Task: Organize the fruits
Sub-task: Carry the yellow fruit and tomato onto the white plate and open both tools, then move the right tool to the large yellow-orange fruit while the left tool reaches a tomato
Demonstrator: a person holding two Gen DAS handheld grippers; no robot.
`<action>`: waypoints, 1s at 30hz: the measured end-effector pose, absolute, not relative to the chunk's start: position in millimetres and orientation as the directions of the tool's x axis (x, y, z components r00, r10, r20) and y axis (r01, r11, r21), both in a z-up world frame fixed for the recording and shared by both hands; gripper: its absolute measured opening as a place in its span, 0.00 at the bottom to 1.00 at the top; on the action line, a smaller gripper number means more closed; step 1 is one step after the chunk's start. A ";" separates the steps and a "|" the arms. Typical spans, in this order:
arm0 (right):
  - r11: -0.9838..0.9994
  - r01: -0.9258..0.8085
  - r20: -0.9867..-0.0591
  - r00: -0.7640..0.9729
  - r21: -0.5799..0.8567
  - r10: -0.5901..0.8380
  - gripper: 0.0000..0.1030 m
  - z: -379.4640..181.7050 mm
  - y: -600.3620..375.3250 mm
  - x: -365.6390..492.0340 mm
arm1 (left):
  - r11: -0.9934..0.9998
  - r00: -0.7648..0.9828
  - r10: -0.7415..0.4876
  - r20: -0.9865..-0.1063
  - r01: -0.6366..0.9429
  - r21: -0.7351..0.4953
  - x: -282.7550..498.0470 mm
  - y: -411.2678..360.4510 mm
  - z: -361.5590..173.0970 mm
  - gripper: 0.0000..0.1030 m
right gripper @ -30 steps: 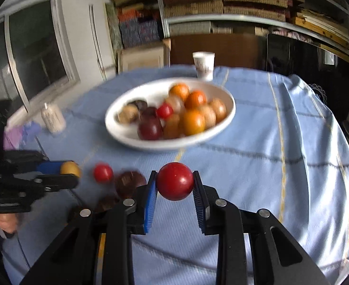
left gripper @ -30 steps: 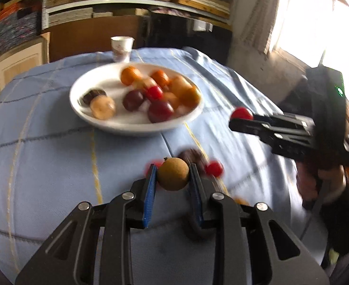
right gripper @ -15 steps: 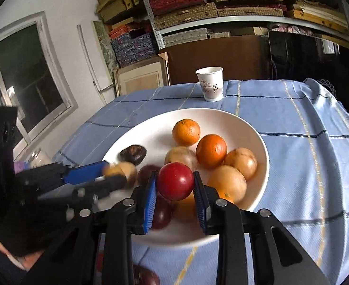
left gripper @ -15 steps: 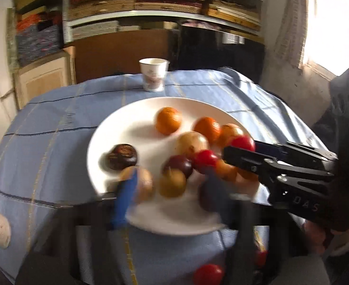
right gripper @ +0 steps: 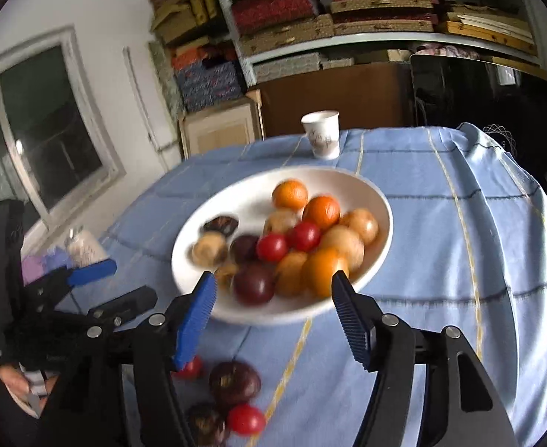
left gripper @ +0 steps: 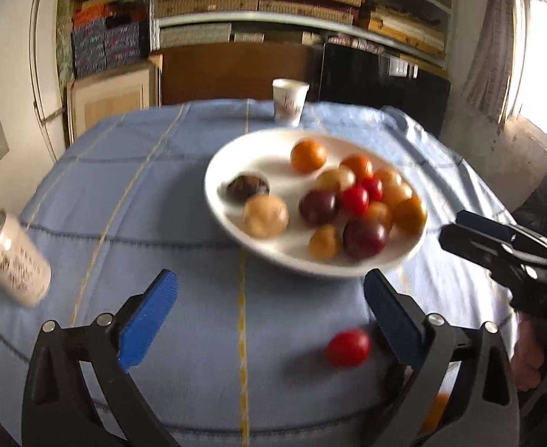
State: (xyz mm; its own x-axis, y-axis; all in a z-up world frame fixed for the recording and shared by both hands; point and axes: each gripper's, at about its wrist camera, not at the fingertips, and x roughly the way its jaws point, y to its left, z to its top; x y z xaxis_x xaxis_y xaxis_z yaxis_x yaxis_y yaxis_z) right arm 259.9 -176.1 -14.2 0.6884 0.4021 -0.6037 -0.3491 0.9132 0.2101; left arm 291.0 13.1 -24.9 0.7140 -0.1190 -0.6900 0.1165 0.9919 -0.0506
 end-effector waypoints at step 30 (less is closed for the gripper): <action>0.770 -0.631 -0.702 0.508 0.092 0.500 0.65 -33.3 -149.1 158.4 | 0.999 0.705 -0.038 -0.708 0.012 -0.042 260.6 36.3 -28.1 0.96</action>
